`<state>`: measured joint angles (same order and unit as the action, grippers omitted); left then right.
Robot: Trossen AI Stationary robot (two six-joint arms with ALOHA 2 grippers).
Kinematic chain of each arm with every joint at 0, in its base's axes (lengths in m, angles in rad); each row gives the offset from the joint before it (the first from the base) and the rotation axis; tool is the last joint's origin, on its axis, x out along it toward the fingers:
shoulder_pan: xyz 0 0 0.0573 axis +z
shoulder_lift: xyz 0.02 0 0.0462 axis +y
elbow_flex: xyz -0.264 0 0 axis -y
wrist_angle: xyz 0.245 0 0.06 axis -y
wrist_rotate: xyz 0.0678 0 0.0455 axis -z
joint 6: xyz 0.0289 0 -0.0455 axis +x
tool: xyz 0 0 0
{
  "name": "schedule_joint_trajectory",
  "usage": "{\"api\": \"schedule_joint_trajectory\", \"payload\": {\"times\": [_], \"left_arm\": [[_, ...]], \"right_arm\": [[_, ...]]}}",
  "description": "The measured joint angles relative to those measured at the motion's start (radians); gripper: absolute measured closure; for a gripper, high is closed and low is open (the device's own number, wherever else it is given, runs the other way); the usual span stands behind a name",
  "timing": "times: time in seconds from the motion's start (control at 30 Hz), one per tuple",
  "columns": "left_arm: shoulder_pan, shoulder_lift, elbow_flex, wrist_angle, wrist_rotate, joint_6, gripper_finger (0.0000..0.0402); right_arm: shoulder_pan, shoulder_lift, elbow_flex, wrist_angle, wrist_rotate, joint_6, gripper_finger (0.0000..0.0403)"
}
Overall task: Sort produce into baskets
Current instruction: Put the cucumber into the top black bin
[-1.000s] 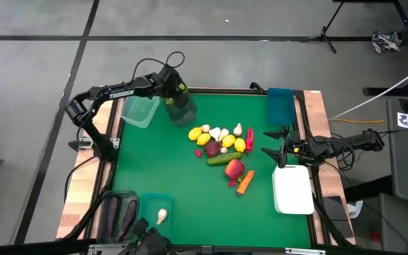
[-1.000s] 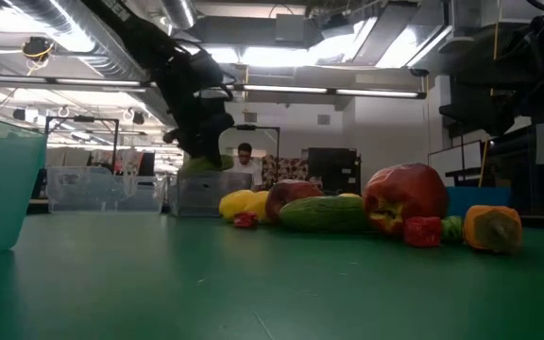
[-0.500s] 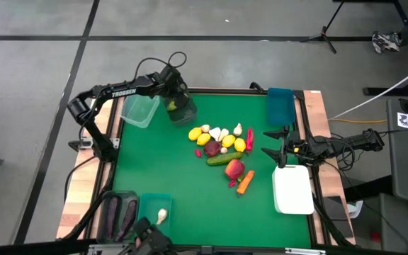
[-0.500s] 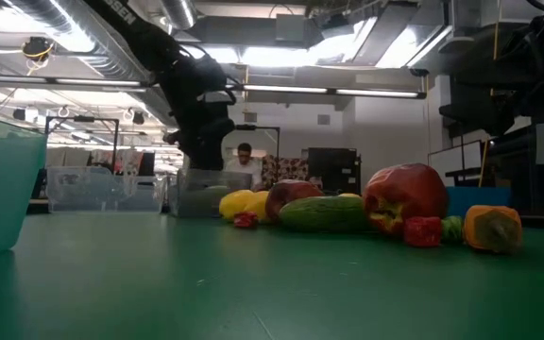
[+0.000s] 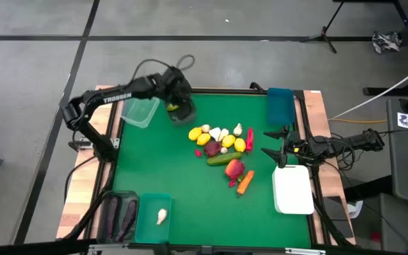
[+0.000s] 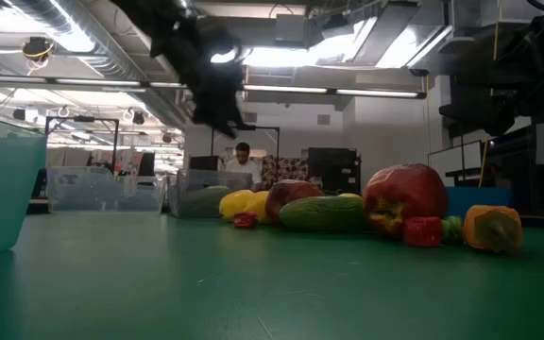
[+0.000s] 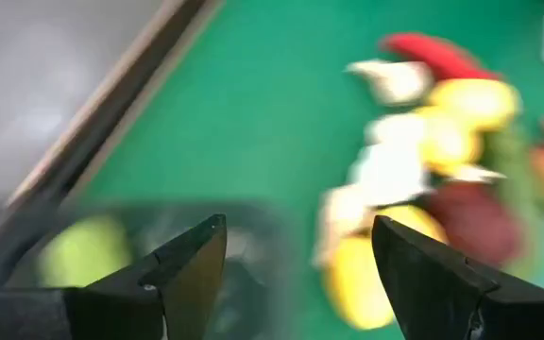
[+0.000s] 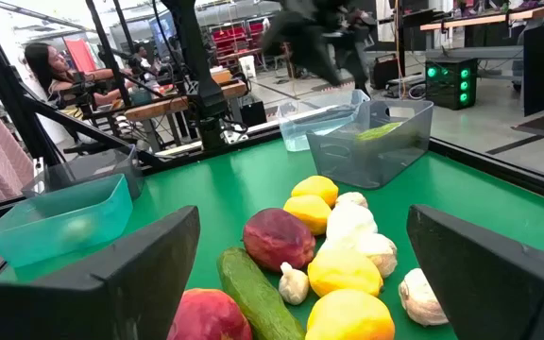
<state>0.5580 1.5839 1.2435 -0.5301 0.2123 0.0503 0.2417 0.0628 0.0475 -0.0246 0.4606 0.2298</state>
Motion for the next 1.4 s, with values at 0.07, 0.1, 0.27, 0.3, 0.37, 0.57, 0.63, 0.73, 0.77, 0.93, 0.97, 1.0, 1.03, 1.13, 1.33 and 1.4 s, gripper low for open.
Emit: {"api": "schedule_joint_trajectory", "payload": {"times": [0.07, 0.1, 0.27, 0.3, 0.37, 0.57, 0.63, 0.73, 0.77, 0.93, 0.97, 1.0, 1.03, 1.13, 1.33, 1.4], "left_arm": [[-0.084, -0.001, 0.0, 0.045, -0.002, 0.009, 0.0141], [-0.127, 0.003, 0.0, 0.074, -0.012, 0.006, 0.0141], [-0.368, 0.06, 0.001, 0.244, -0.149, -0.006, 0.0141], [-0.412, 0.077, 0.001, 0.271, -0.185, 0.008, 0.0141], [-0.485, 0.113, 0.001, 0.319, -0.254, 0.018, 0.0141], [-0.572, 0.232, 0.001, 0.421, -0.318, -0.059, 0.0141], [-0.574, 0.267, 0.001, 0.442, -0.317, -0.078, 0.0141], [-0.564, 0.312, 0.0, 0.469, -0.313, -0.099, 0.0141], [-0.56, 0.324, 0.0, 0.484, -0.296, -0.102, 0.0141], [-0.55, 0.366, 0.0, 0.522, -0.23, -0.108, 0.0141], [-0.55, 0.375, 0.0, 0.523, -0.228, -0.103, 0.0141], [-0.548, 0.387, 0.0, 0.522, -0.227, -0.101, 0.0141], [-0.545, 0.399, 0.0, 0.522, -0.22, -0.102, 0.0141], [-0.543, 0.432, 0.003, 0.533, -0.194, -0.11, 0.0141], [-0.545, 0.465, 0.007, 0.537, -0.188, -0.12, 0.0141], [-0.549, 0.465, 0.006, 0.534, -0.188, -0.121, 0.0145]], "right_arm": [[0.0, 0.0, 0.0, 0.0, 0.0, 0.0, 0.0027], [0.0, 0.0, 0.0, 0.0, 0.0, 0.0, 0.0027], [0.0, 0.0, 0.0, 0.0, 0.0, 0.0, 0.0027], [0.0, 0.0, 0.0, 0.0, -0.001, 0.0, 0.0027], [0.0, 0.0, 0.0, 0.0, -0.001, 0.0, 0.0027], [0.0, 0.0, 0.0, 0.0, -0.009, 0.0, 0.0027], [0.0, 0.0, 0.0, -0.001, -0.008, 0.003, 0.0027], [0.0, 0.0, 0.0, -0.001, -0.01, 0.006, 0.0027], [0.0, 0.0, 0.0, -0.001, -0.015, 0.007, 0.0027], [0.0, 0.0, 0.0, -0.003, -0.035, 0.009, 0.0027], [0.0, 0.0, 0.0, -0.003, -0.034, 0.009, 0.0027], [0.0, 0.0, 0.0, -0.003, -0.035, 0.009, 0.0027], [0.0, 0.0, 0.0, -0.003, -0.035, 0.009, 0.0027], [0.0, 0.0, 0.0, -0.003, -0.035, 0.009, 0.0027], [0.0, 0.0, 0.0, -0.003, -0.035, 0.009, 0.0027], [0.0, 0.0, 0.0, -0.003, -0.035, 0.009, 0.0027]]}}
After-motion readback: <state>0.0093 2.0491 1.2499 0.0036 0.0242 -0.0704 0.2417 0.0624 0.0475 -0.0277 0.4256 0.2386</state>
